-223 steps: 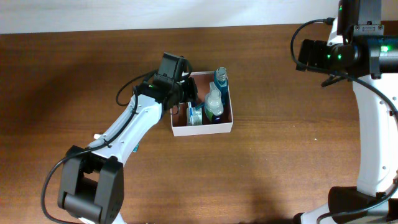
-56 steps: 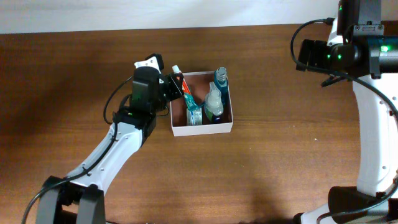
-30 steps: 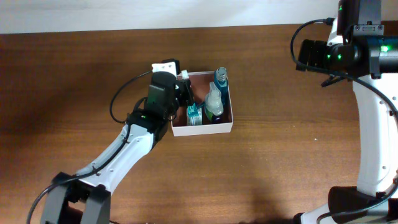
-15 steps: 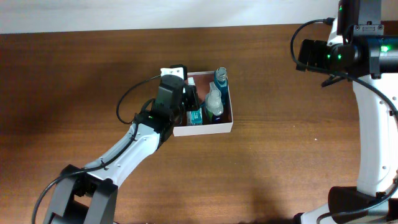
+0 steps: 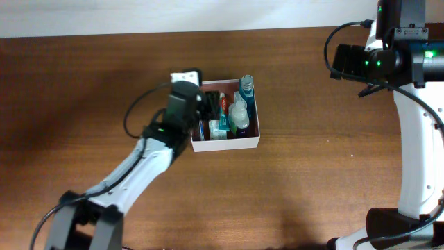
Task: Pack container
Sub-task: 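Open the left gripper and raise it away to the left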
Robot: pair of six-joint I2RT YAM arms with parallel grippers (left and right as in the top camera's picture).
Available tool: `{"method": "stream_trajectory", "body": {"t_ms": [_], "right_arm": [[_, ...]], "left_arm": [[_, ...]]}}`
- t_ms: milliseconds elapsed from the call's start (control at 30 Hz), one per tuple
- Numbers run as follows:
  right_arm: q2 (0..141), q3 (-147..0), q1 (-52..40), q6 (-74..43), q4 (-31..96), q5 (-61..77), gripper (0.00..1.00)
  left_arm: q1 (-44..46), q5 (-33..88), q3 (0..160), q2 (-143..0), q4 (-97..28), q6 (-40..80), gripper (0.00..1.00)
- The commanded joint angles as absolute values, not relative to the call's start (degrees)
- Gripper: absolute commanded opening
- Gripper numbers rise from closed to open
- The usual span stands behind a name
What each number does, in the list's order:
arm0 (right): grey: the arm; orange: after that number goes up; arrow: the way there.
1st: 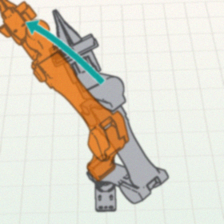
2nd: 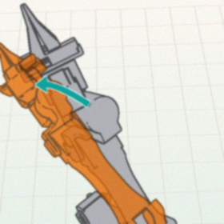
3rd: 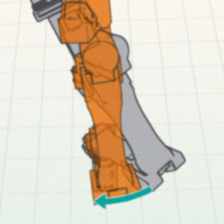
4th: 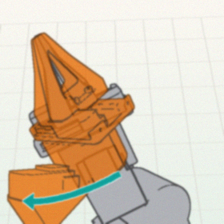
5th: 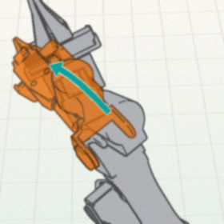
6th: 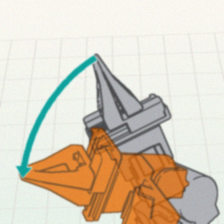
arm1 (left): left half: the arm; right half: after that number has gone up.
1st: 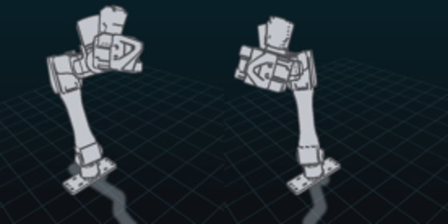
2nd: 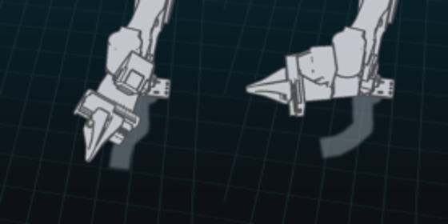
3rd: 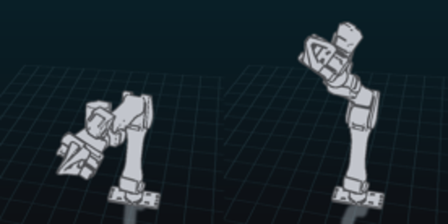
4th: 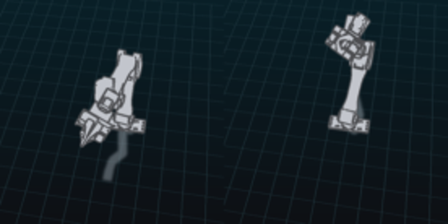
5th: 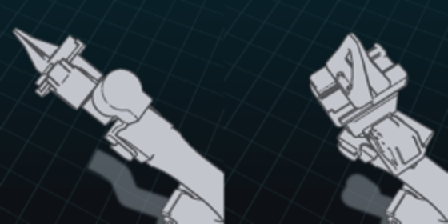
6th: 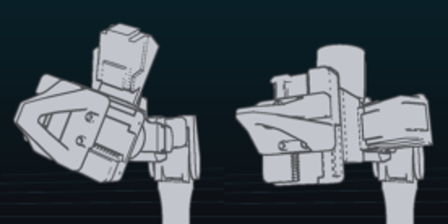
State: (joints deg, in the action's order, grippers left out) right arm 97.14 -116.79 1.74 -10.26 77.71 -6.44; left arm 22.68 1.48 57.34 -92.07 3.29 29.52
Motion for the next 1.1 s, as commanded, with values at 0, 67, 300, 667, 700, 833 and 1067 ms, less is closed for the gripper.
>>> {"method": "stream_trajectory", "body": {"t_ms": [0,67,300,667,700,833,1067], "right_arm": [[97.2,-116.9,2.0,-10.0,77.6,-7.2,0.99],[97.2,-116.9,2.0,-10.0,77.6,-7.2,0.99],[97.2,-116.9,2.0,-10.0,77.6,-7.1,0.99],[97.2,-116.9,2.0,-9.9,77.6,-7.2,0.99],[97.2,-116.9,2.0,-10.0,77.6,-7.2,0.99],[97.2,-116.9,2.0,-10.0,77.6,-7.1,0.99],[97.2,-116.9,2.0,-9.9,77.6,-7.2,0.99]], "left_arm": [[16.8,1.0,58.5,-86.2,3.7,28.6,0.53],[13.4,1.1,58.5,-84.6,3.3,28.6,0.56],[4.0,1.3,58.5,-82.3,-1.5,28.6,0.66],[-0.2,1.1,58.5,-82.4,-10.1,28.6,0.99],[-0.2,1.1,58.5,-82.4,-11.5,28.6,0.99],[-0.2,1.1,58.5,-82.4,-18.2,28.6,0.99],[-0.2,1.1,58.4,-82.4,-23.9,28.6,0.99]]}}
